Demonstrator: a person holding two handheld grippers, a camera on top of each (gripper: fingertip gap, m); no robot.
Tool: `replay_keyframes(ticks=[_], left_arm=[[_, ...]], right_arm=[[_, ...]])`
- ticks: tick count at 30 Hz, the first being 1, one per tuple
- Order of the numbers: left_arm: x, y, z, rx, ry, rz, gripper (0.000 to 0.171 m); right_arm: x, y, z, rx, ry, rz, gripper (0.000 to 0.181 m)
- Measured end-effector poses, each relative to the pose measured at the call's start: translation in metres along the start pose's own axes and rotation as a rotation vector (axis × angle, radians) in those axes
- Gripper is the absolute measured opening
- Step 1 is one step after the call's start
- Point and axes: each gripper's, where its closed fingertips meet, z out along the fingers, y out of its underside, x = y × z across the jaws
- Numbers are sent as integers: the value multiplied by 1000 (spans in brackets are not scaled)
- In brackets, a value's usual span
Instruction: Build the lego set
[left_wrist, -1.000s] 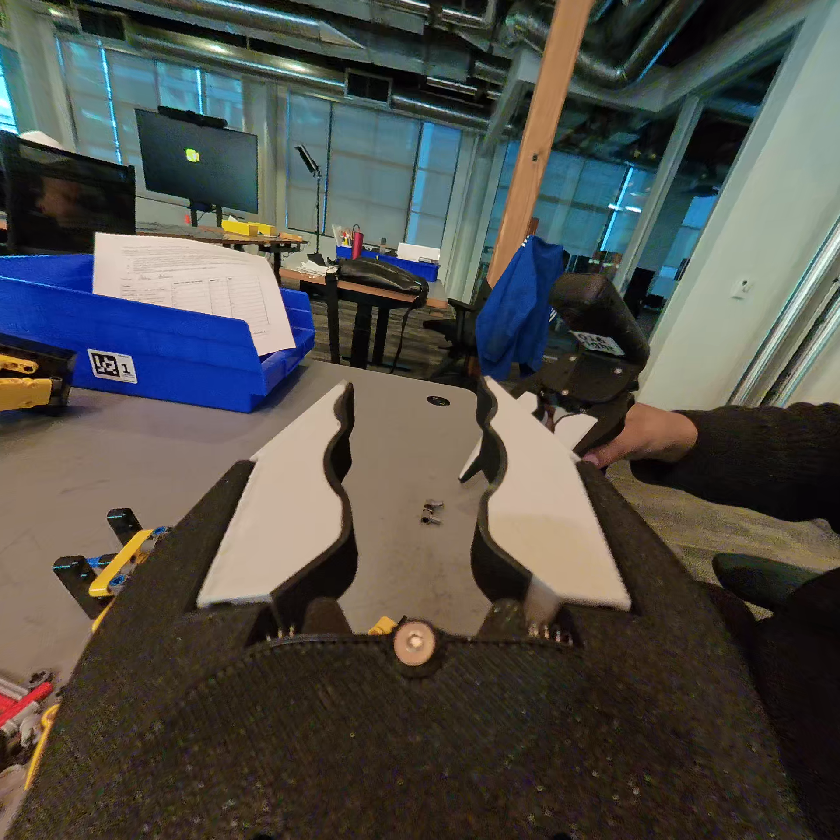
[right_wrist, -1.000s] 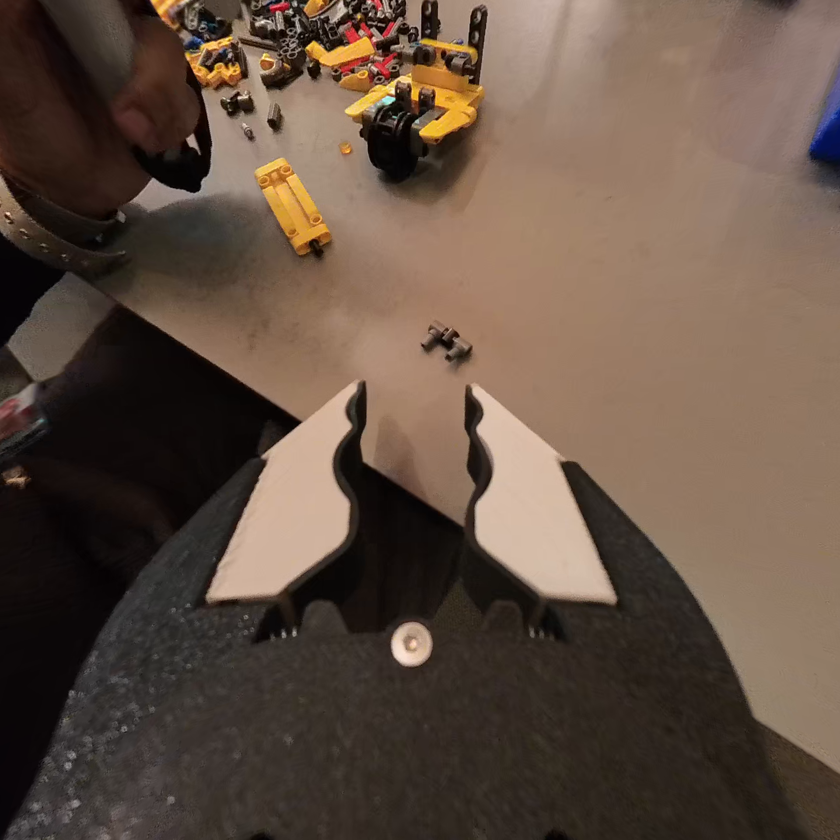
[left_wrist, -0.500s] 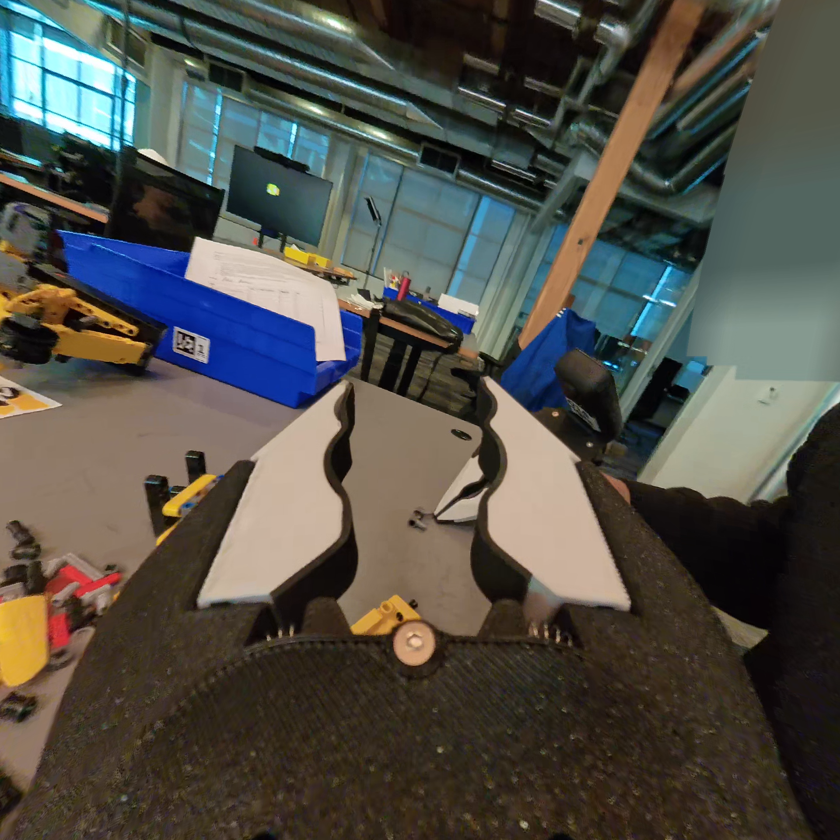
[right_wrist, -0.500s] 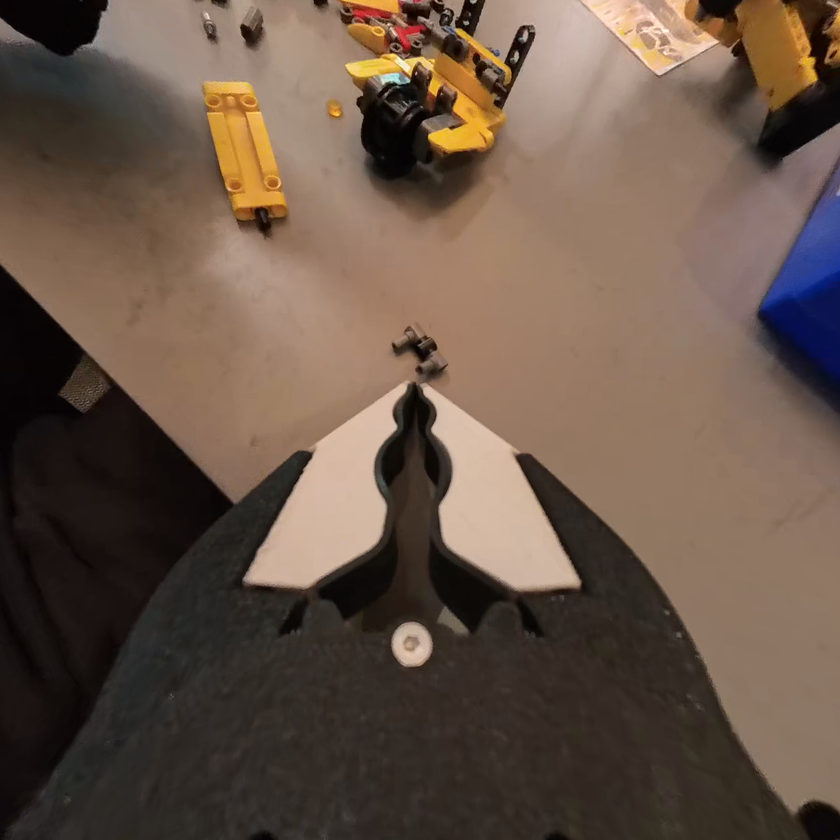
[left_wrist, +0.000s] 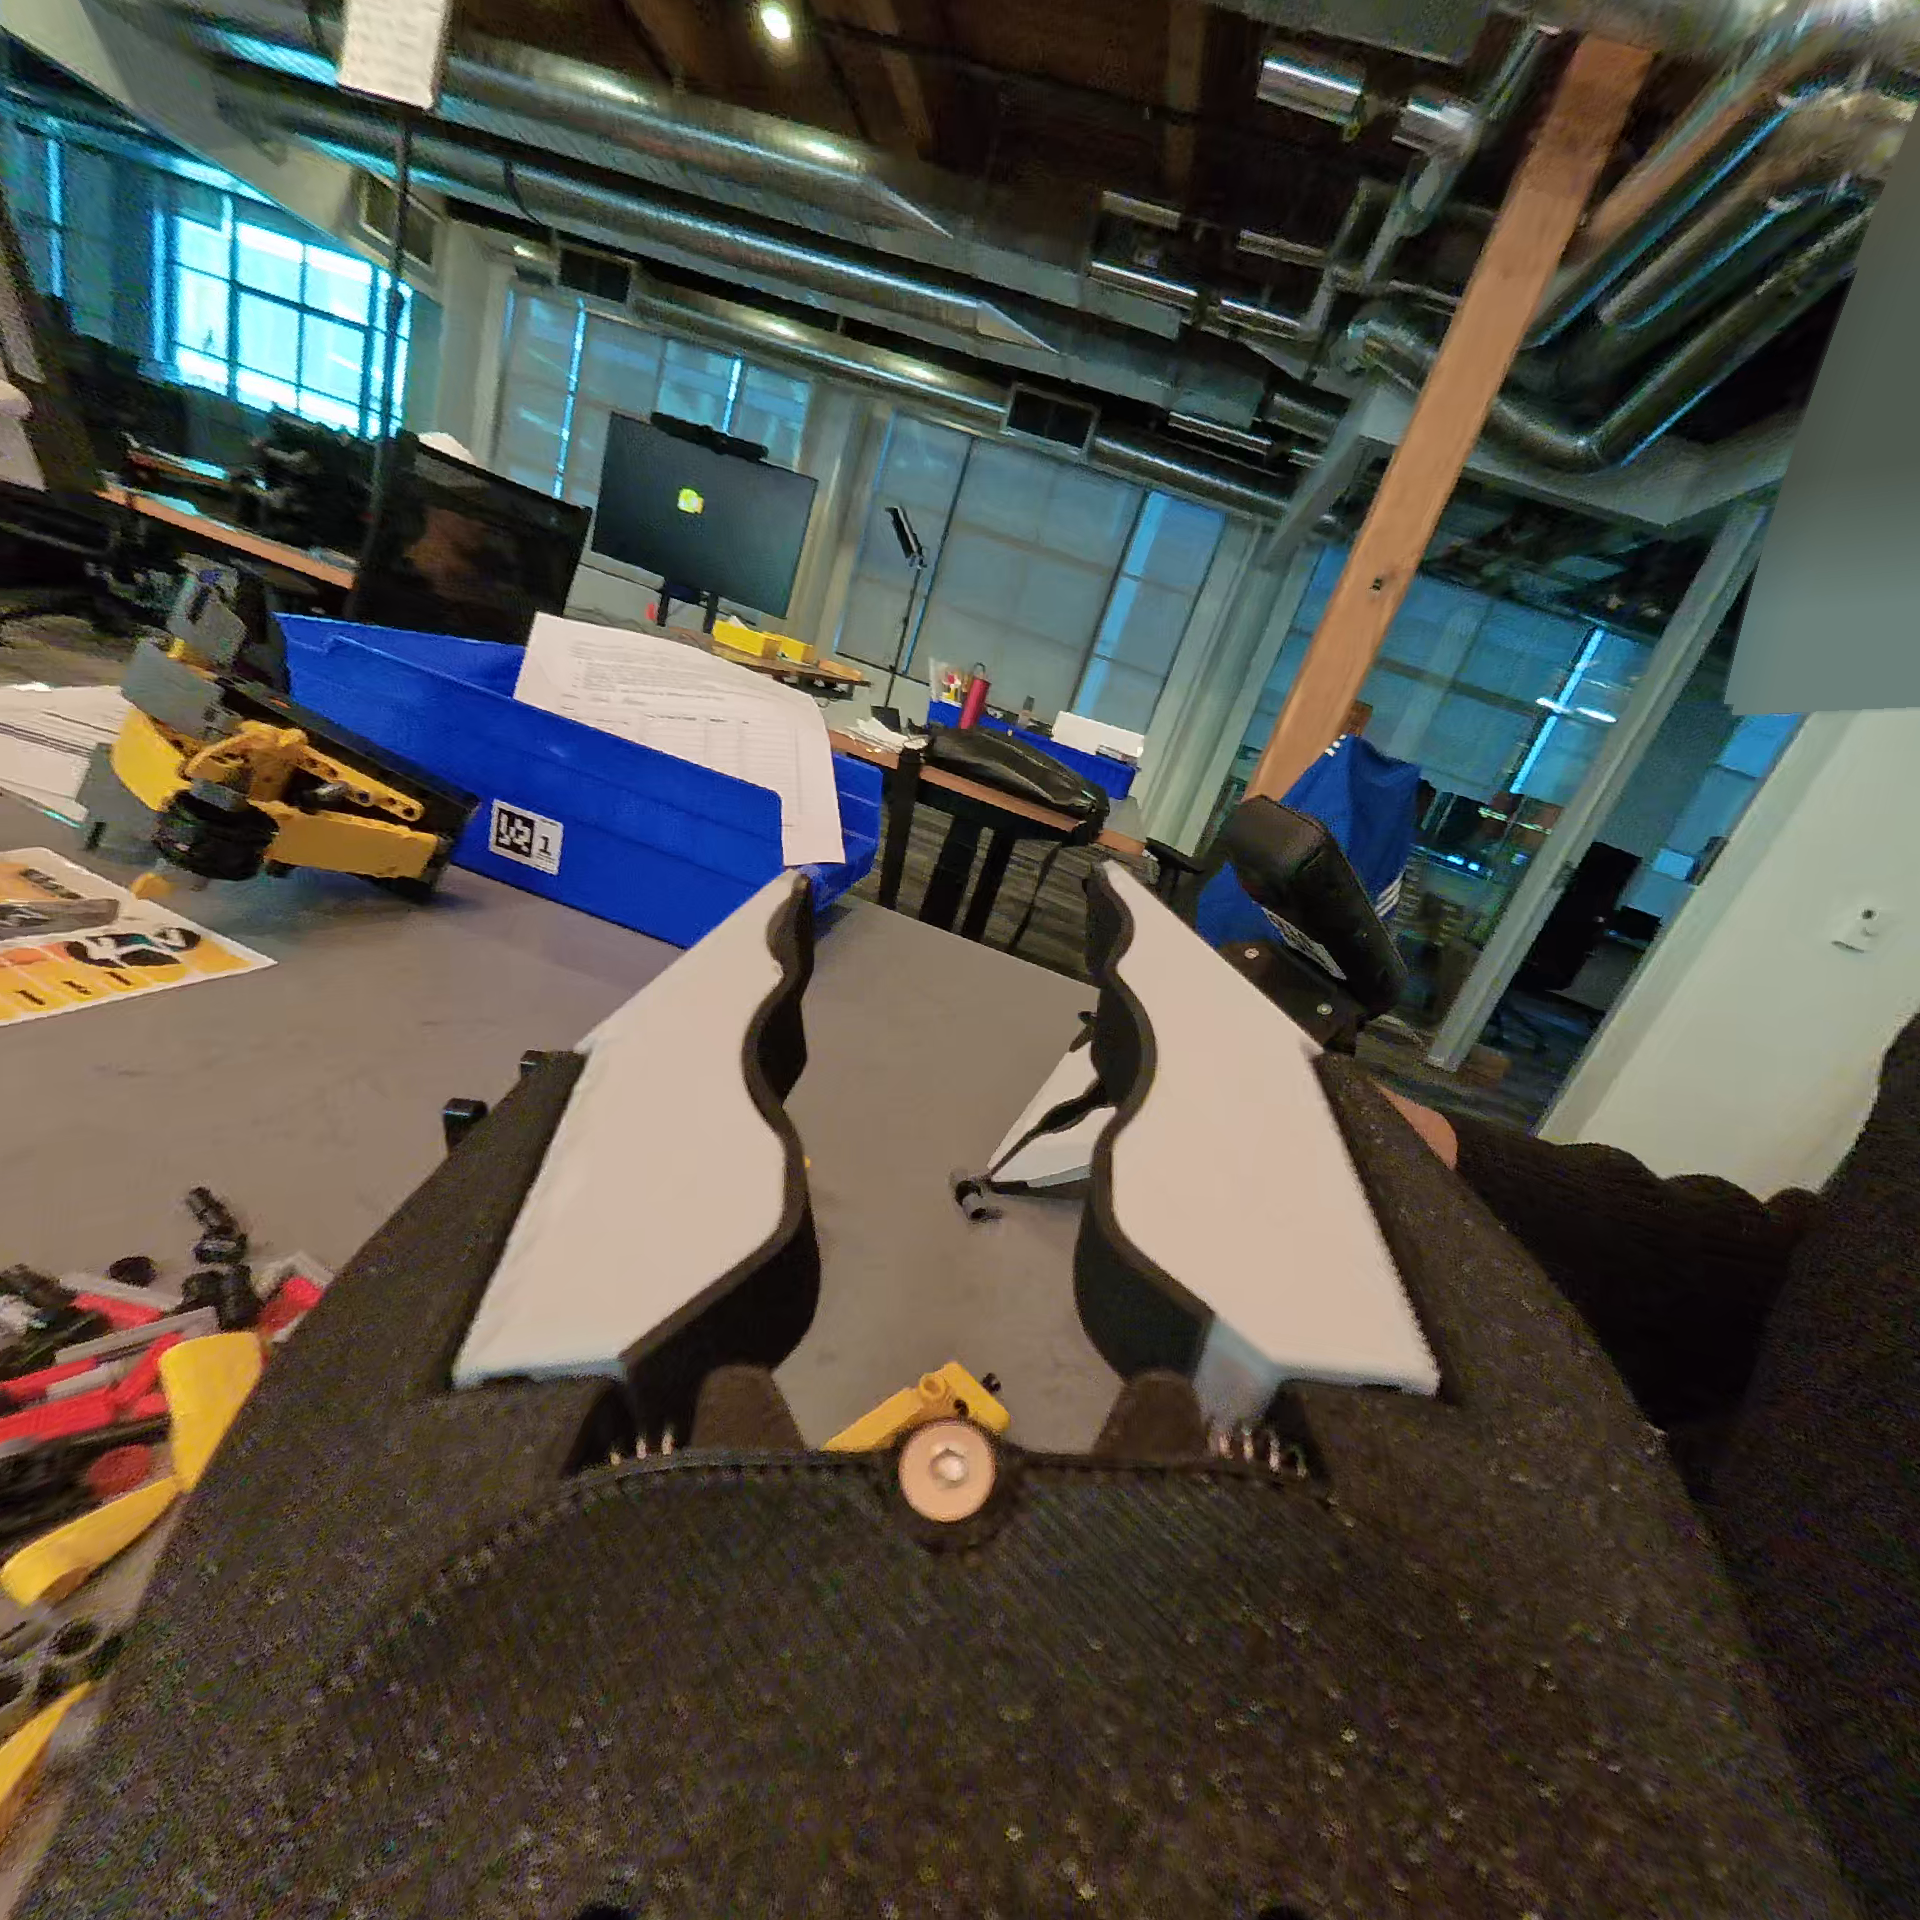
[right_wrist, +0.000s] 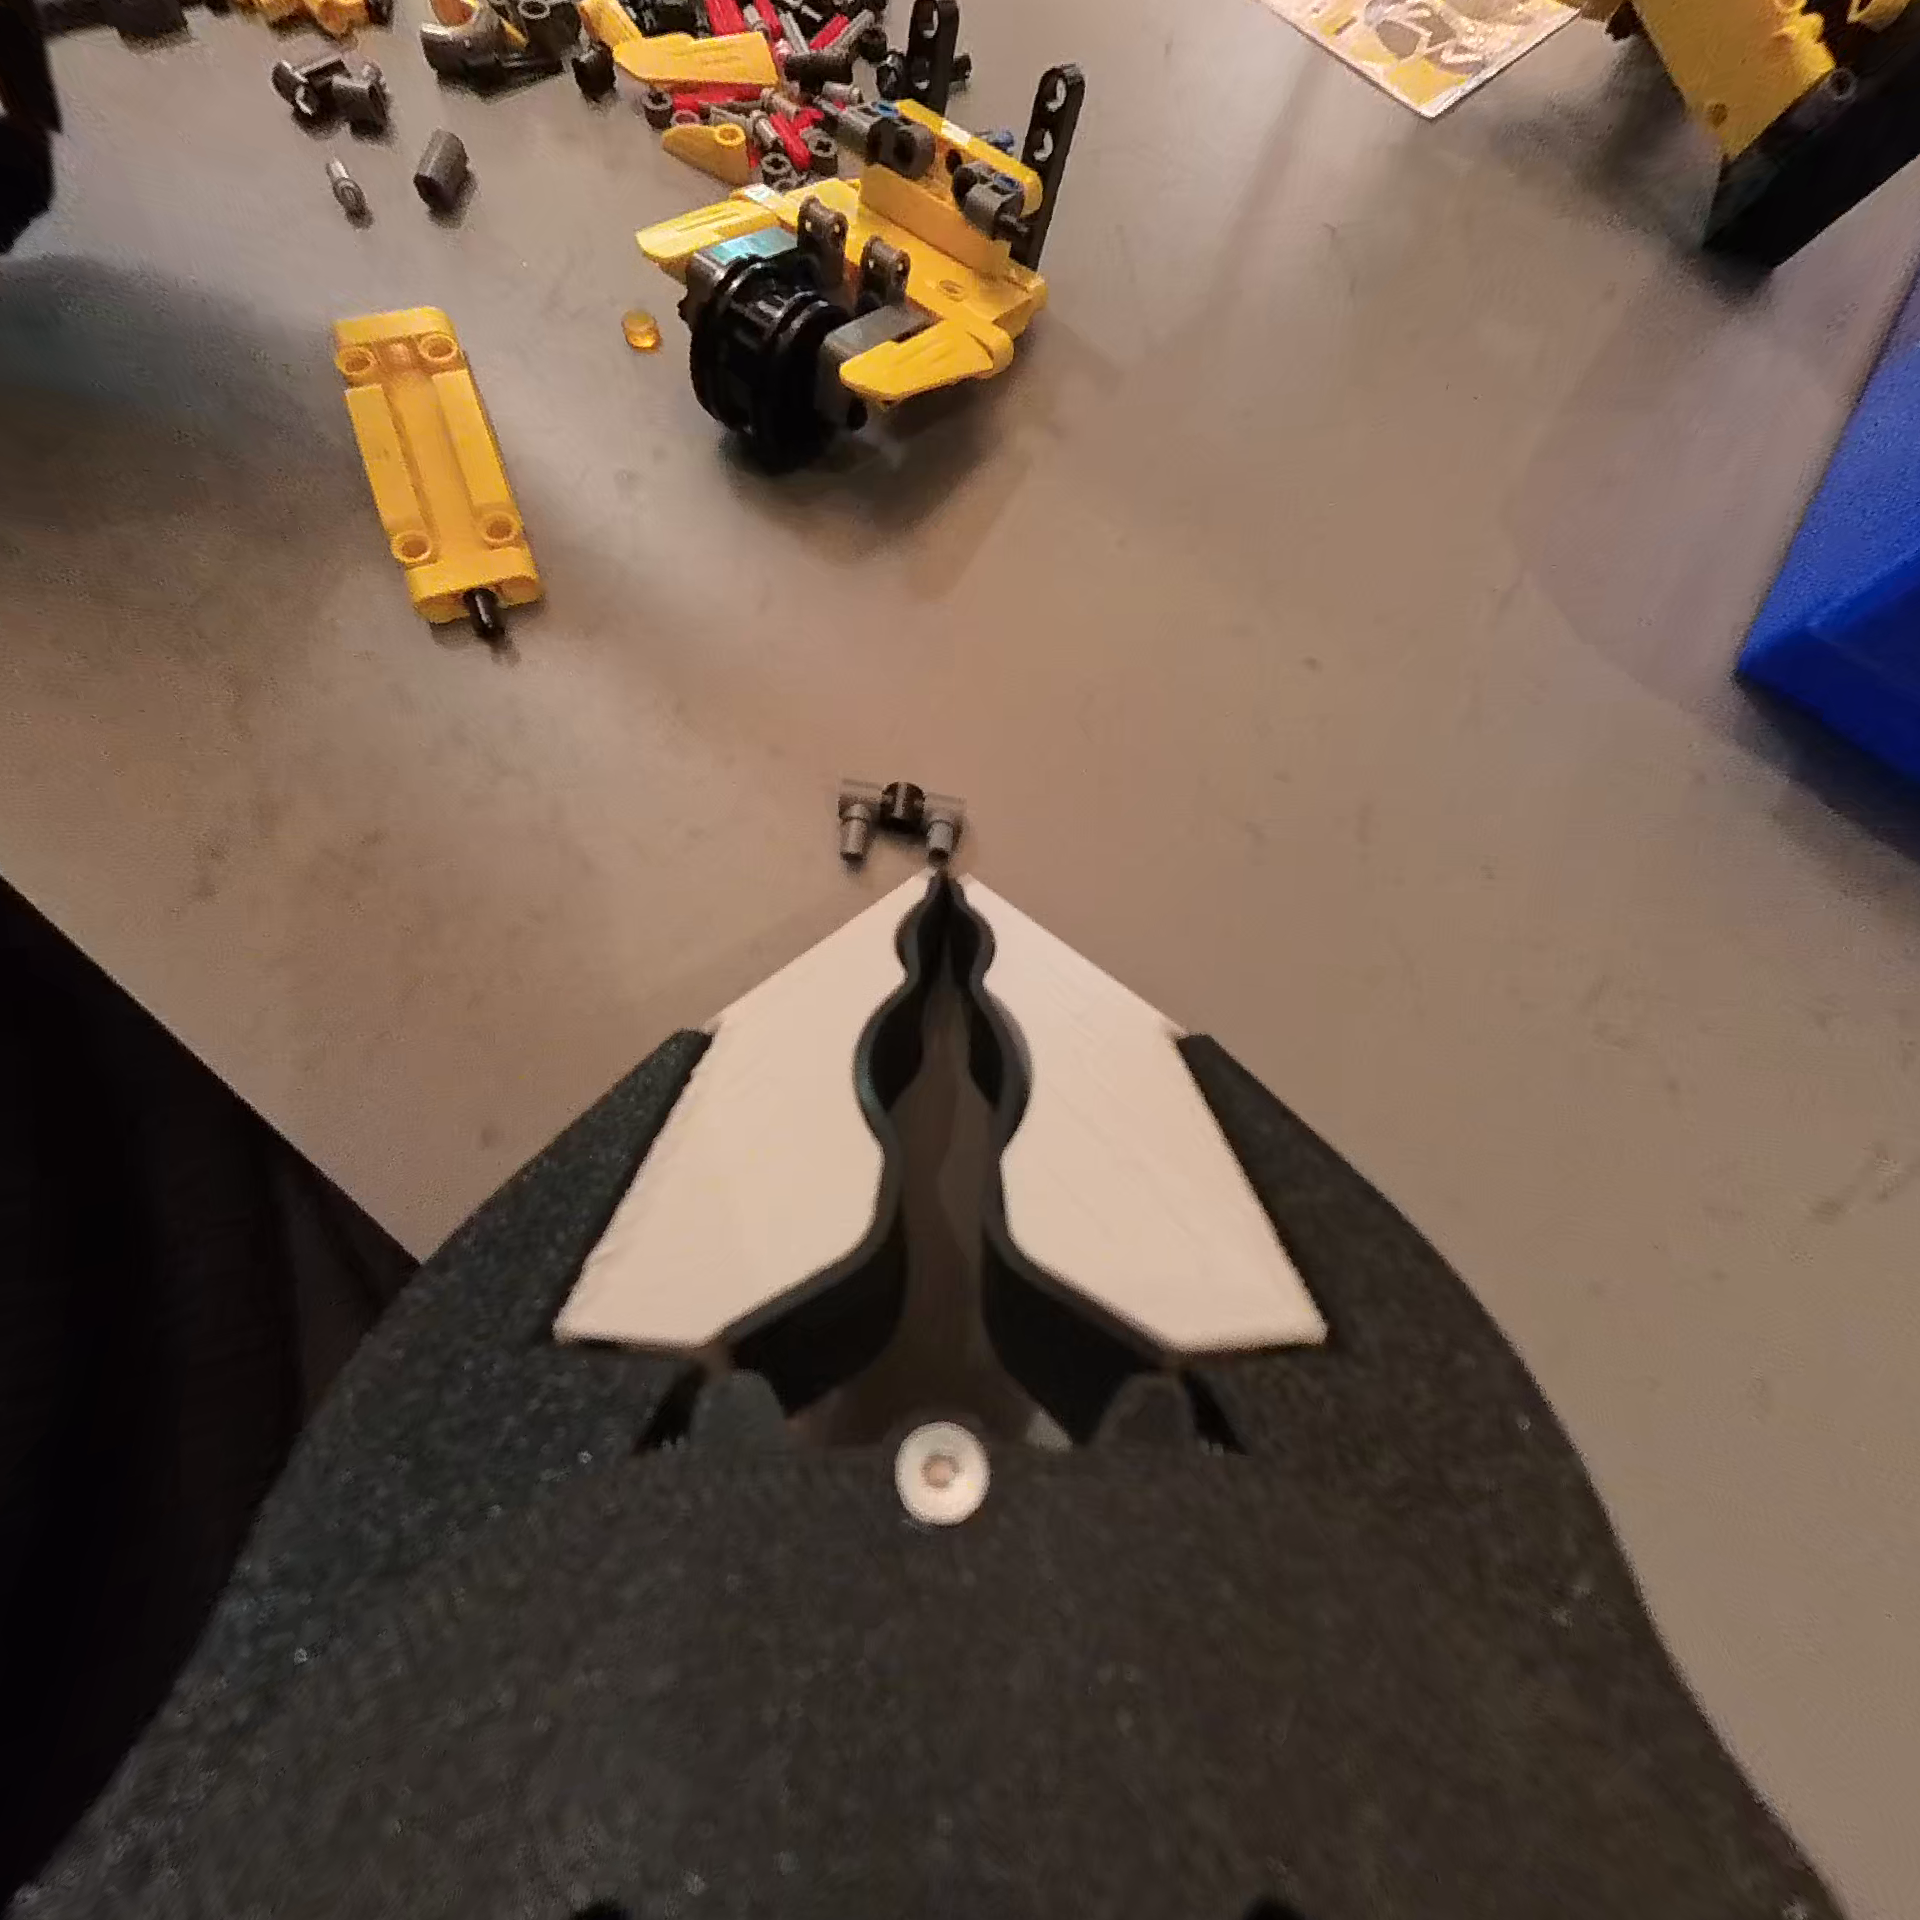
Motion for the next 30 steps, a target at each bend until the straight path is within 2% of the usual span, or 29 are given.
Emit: replay_keyframes(ticks=[4, 7, 10, 12, 16, 18, 20, 24, 25, 28, 30], left_arm=[[0, 2, -2, -17, -25, 40, 49], [2, 12, 4, -73, -11, 48, 49], [-7, 22, 12, -171, -6, 4, 50], [-16, 22, 17, -229, 14, -59, 50], [-20, 1, 24, -288, 98, -198, 49], [-14, -21, 27, -240, 145, -160, 48], [-21, -26, 31, -260, 110, -85, 48], [-18, -3, 40, -355, 129, -54, 48], [-14, 4, 41, -367, 149, -58, 48], [-13, 29, 39, -405, 153, 20, 45], [-15, 46, 37, -457, 127, 73, 43]], right_arm=[[0, 0, -1, 32, -23, 95, 1], [0, -3, -2, 62, -8, 135, 13], [1, -2, -3, 62, 7, 115, 22], [-1, -3, -3, 72, -41, 140, 28], [-18, -10, -6, 110, -205, 136, 41], [-18, -9, -7, 116, -192, 116, 41], [-10, -10, -6, 119, -141, 145, 44], [-7, -12, -1, 108, -132, 186, 47], [-11, -12, 1, 90, -145, 163, 45], [-6, -7, 7, 11, -100, 93, 21], [-4, -8, 7, -2, -107, 110, 20]])
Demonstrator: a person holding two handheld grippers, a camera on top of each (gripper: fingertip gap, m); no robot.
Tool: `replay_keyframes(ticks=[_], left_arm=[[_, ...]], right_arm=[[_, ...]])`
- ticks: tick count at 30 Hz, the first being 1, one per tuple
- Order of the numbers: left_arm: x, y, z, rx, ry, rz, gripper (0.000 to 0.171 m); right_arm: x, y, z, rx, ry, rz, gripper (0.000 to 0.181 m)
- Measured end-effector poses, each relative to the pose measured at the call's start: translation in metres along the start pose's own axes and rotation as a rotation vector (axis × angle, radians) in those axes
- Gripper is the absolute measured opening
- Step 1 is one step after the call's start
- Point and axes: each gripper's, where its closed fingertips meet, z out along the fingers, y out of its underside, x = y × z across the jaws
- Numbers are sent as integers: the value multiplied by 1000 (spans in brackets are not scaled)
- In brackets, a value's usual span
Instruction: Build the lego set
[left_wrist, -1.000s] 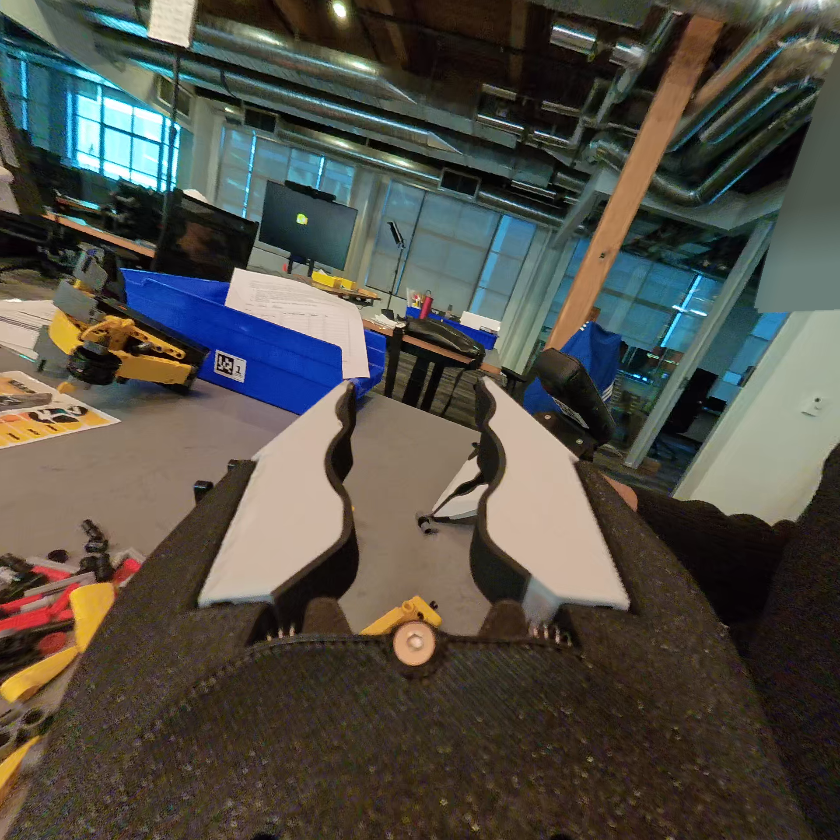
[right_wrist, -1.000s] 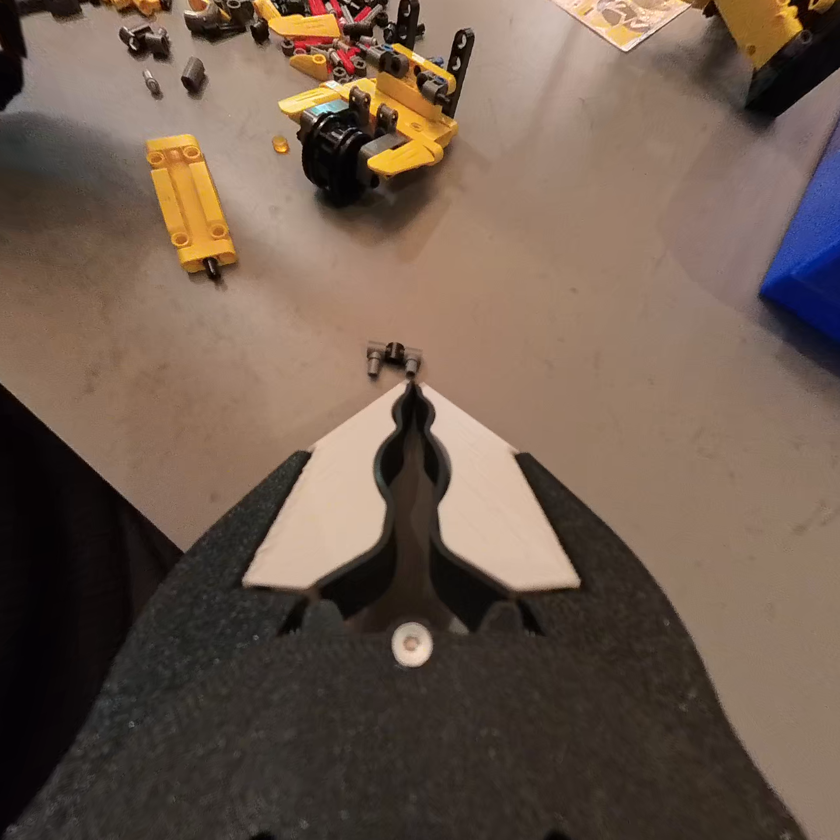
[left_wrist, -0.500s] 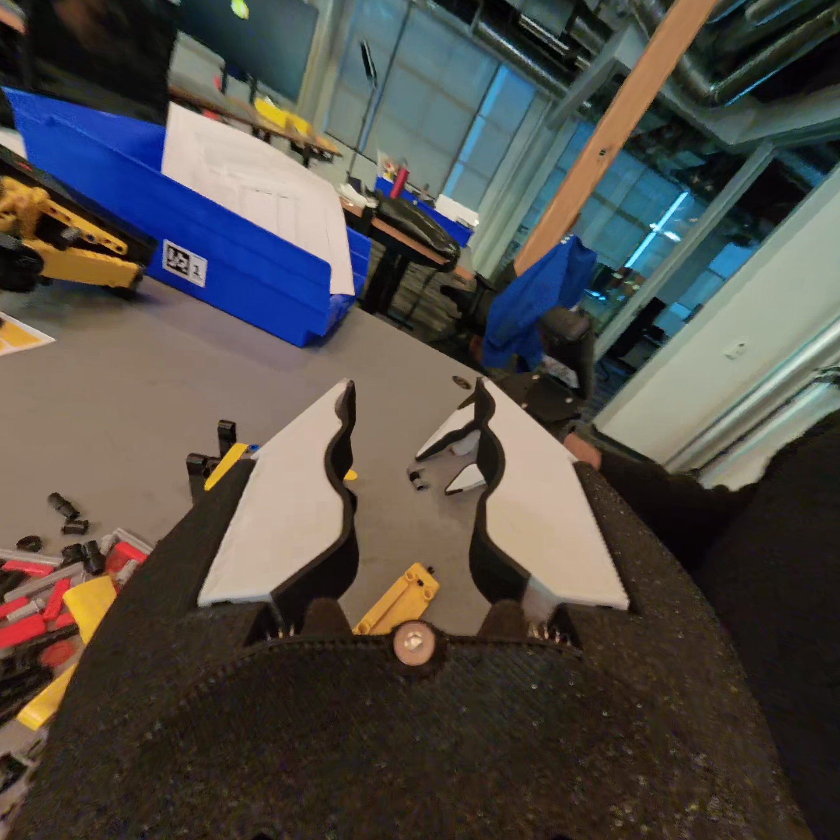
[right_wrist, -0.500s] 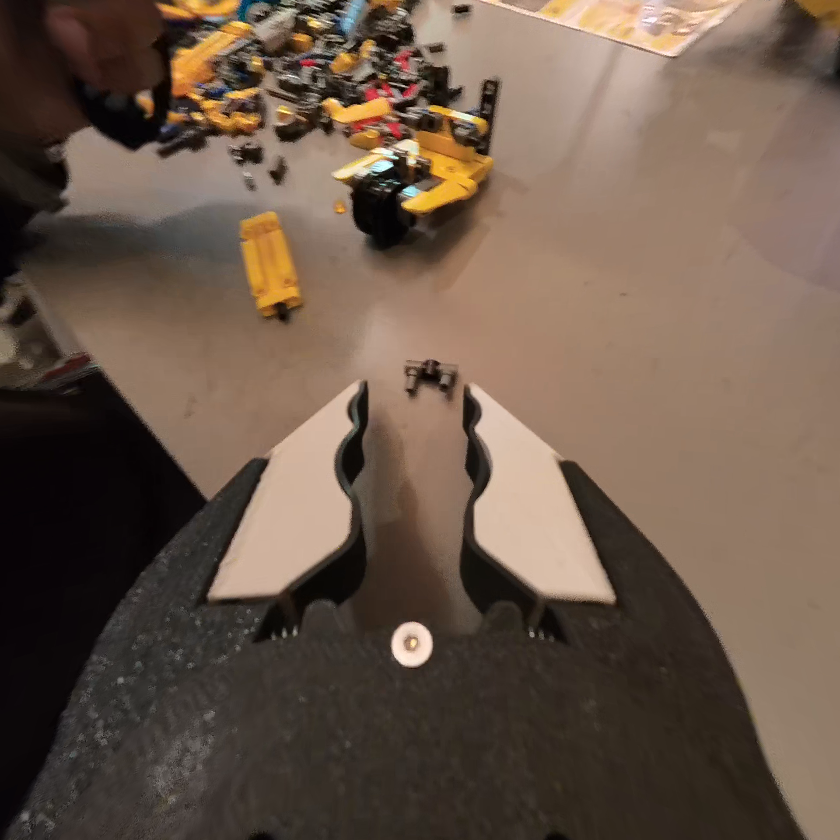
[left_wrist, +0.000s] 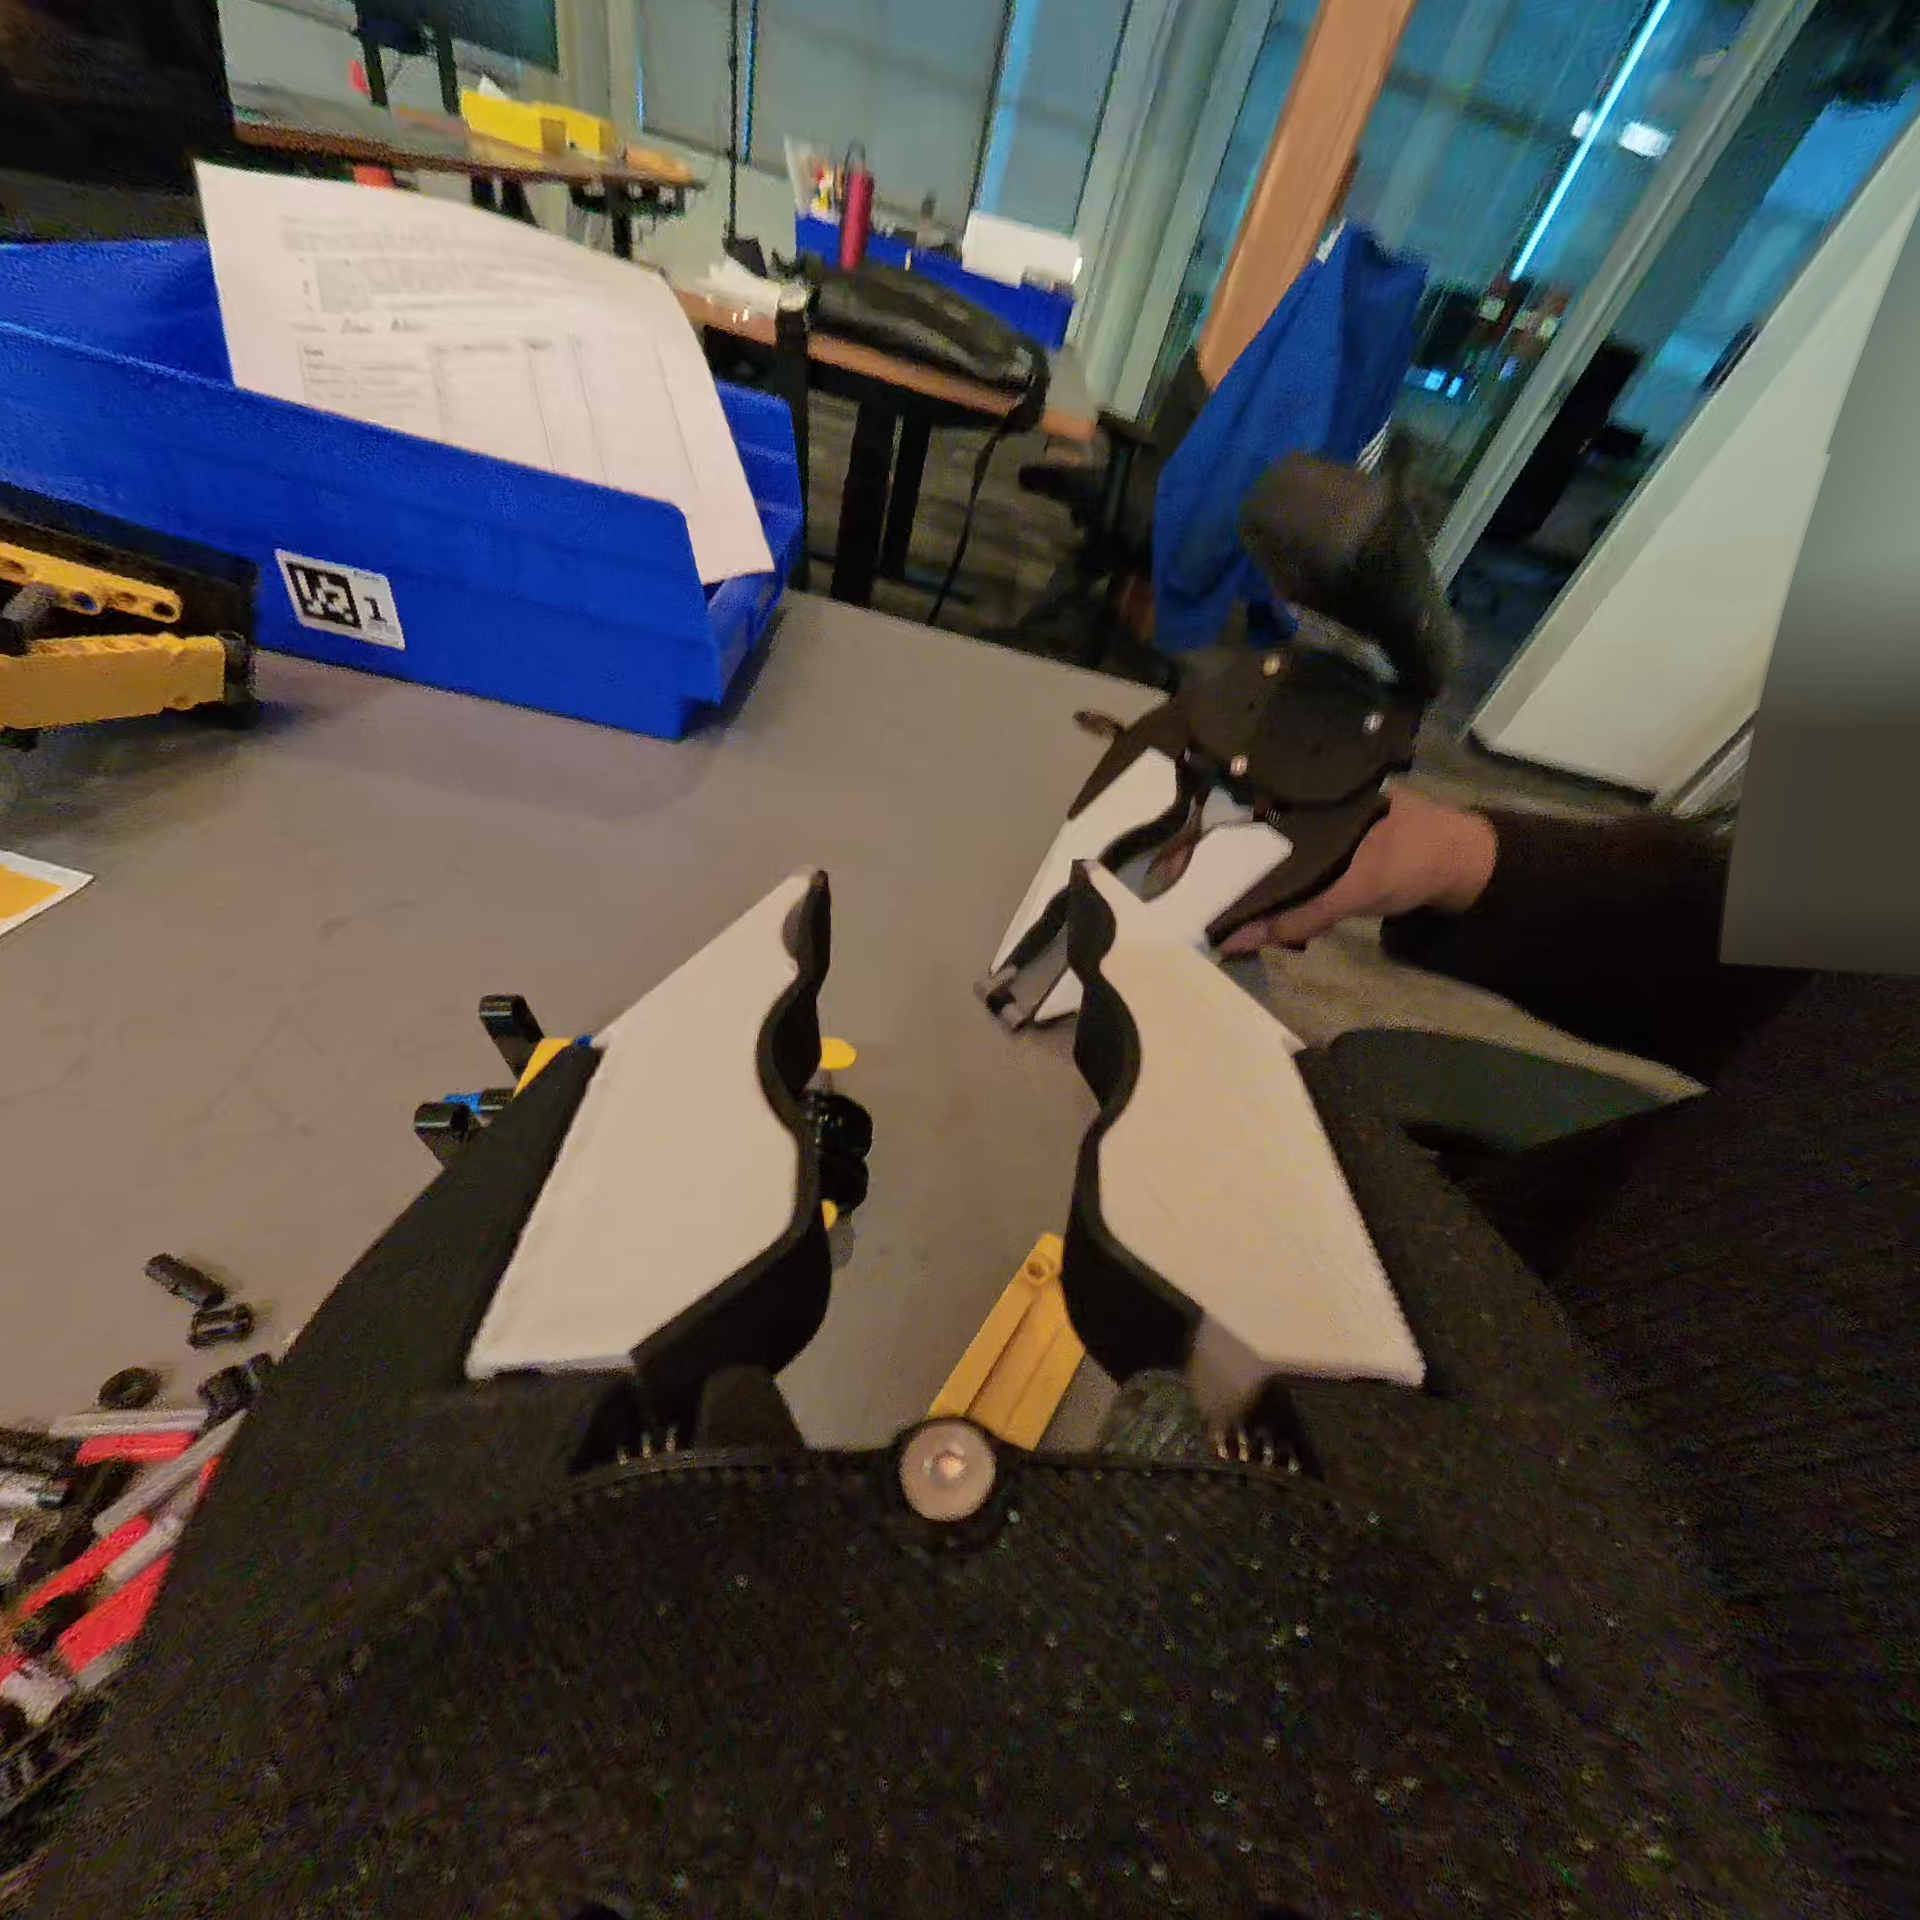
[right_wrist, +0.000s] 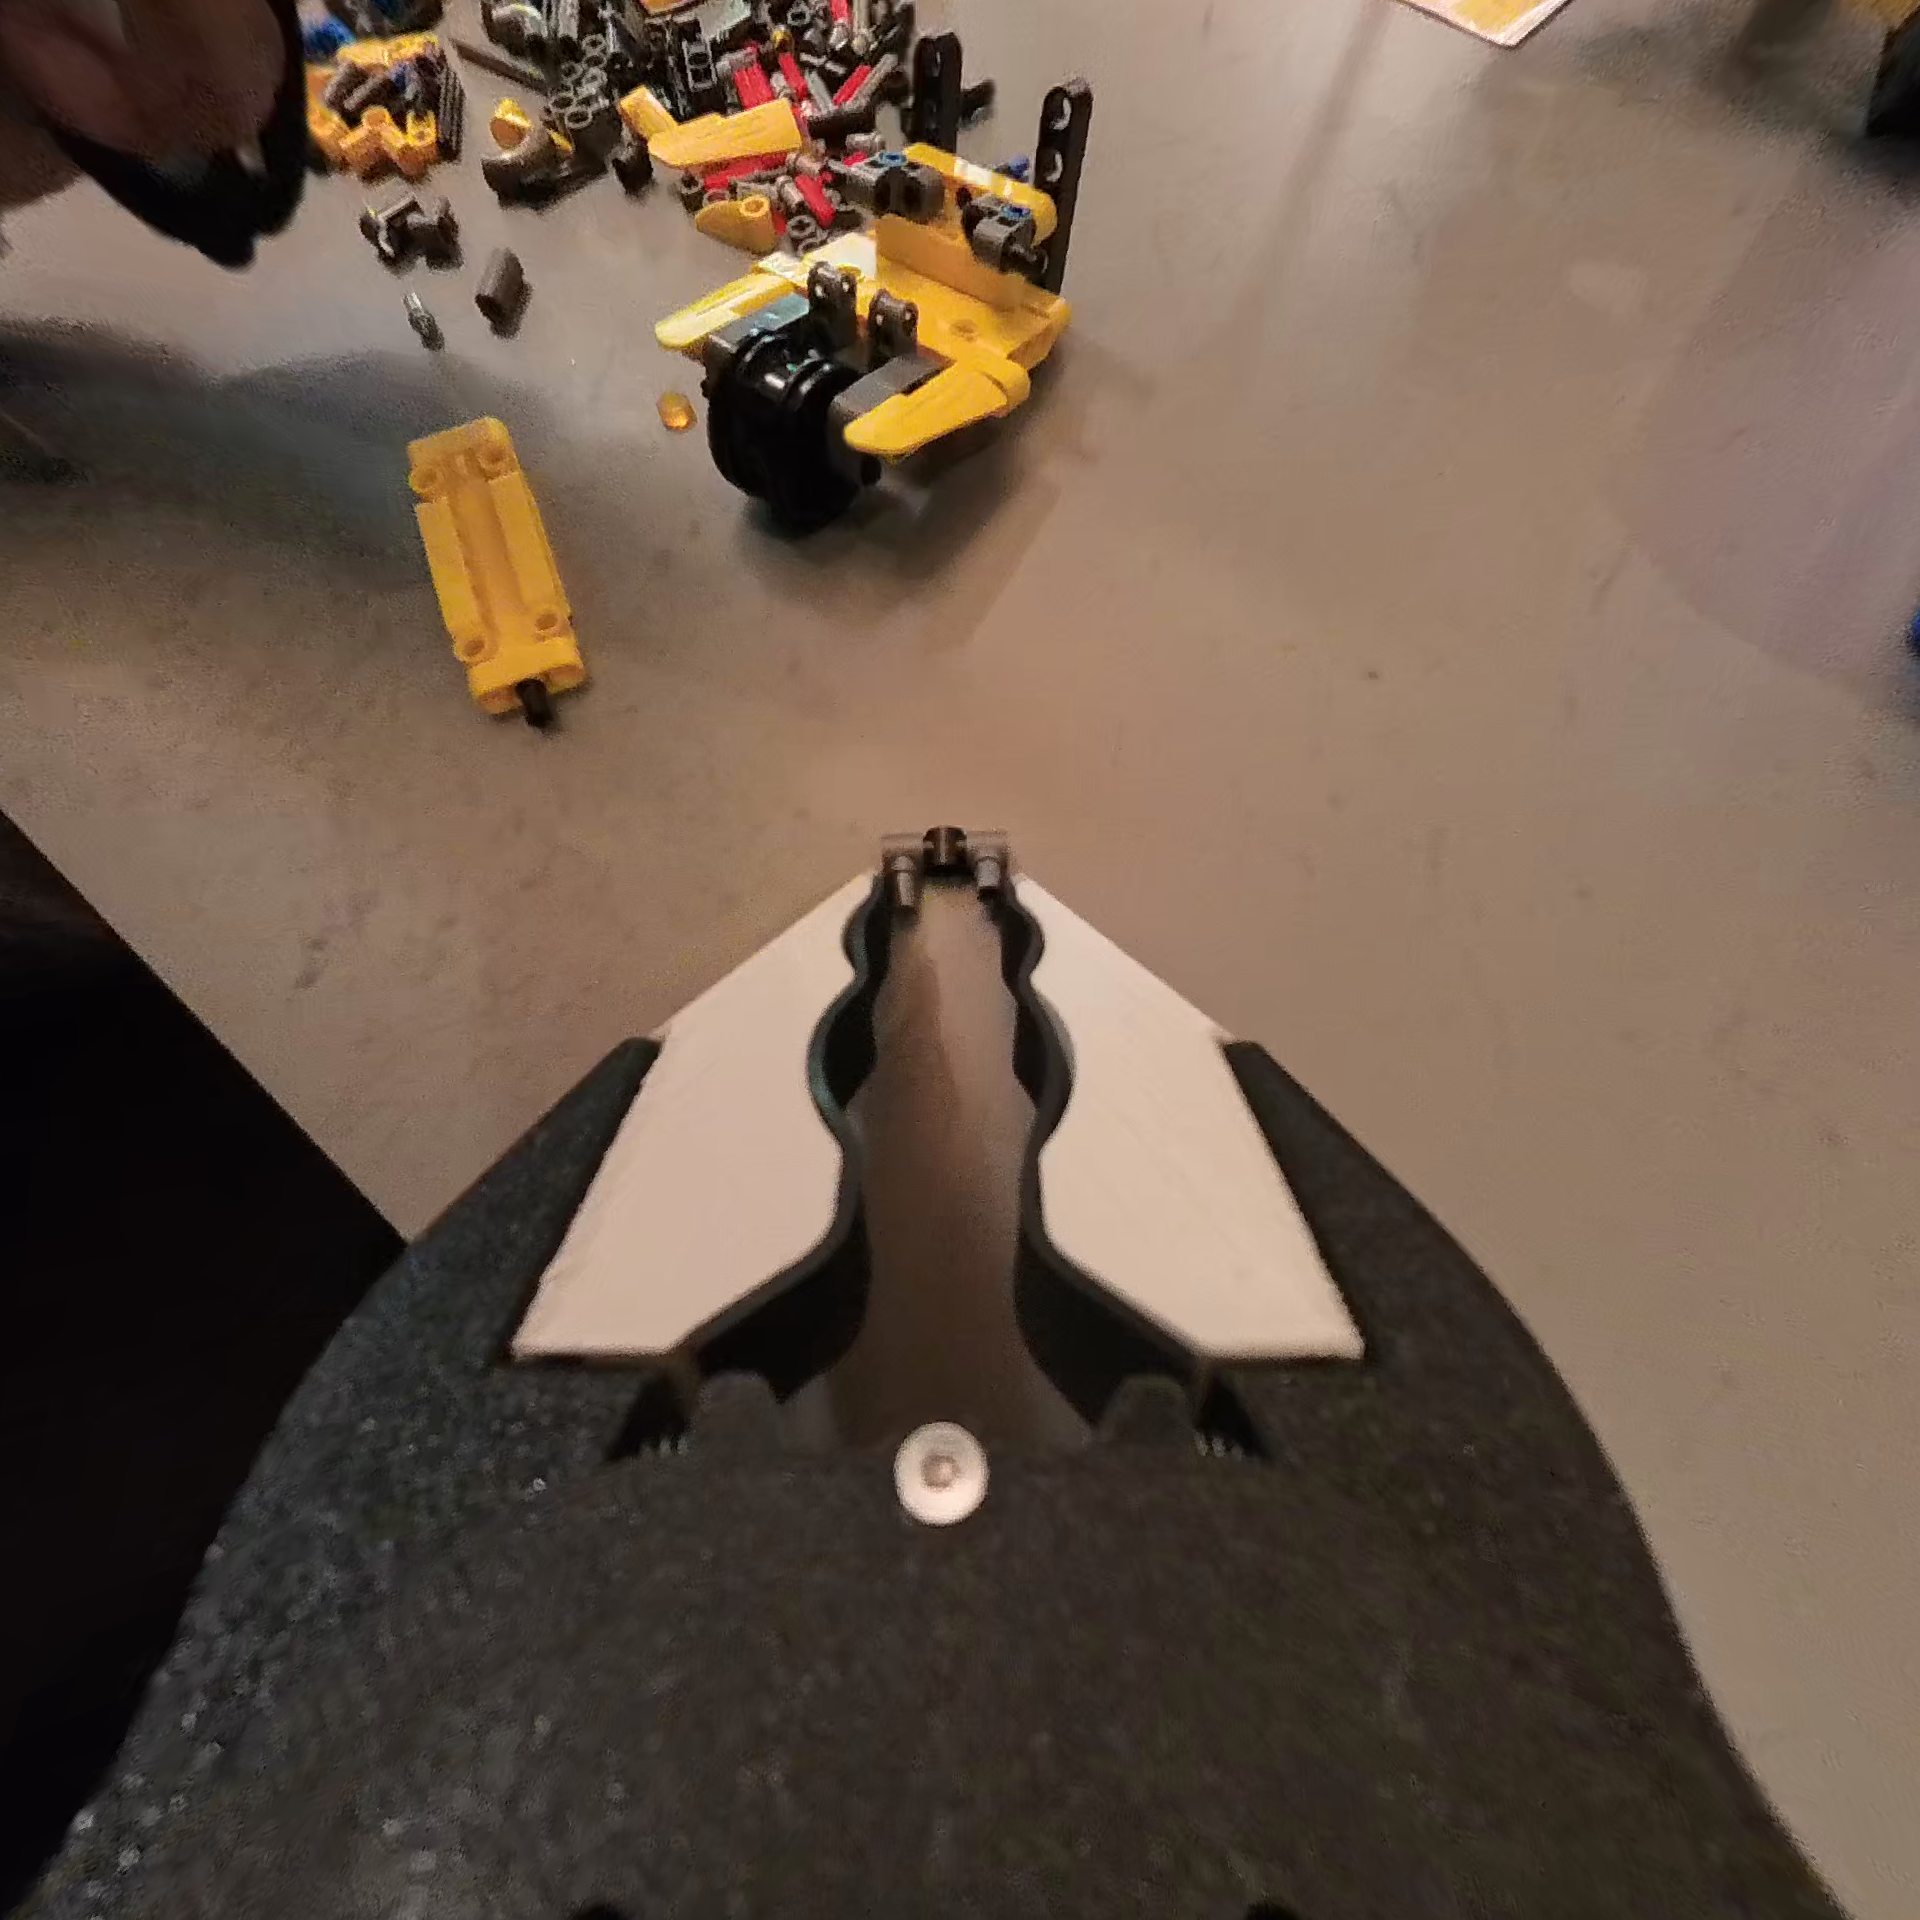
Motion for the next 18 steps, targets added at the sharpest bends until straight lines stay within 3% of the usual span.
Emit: replay_keyframes(ticks=[3, 7, 13, 18], left_arm=[[-3, 12, 3, -50, -52, 92, 42], [4, 17, 9, -62, -28, 87, 42], [-4, 22, 7, -92, -73, 118, 41], [-13, 13, -3, -45, -102, 85, 41]], right_arm=[[0, -1, 0, -2, -3, 19, 20], [1, -5, 6, -50, 47, -51, 20], [12, -30, 28, -53, 184, -195, 49], [13, -23, 15, -26, 192, -68, 47]])
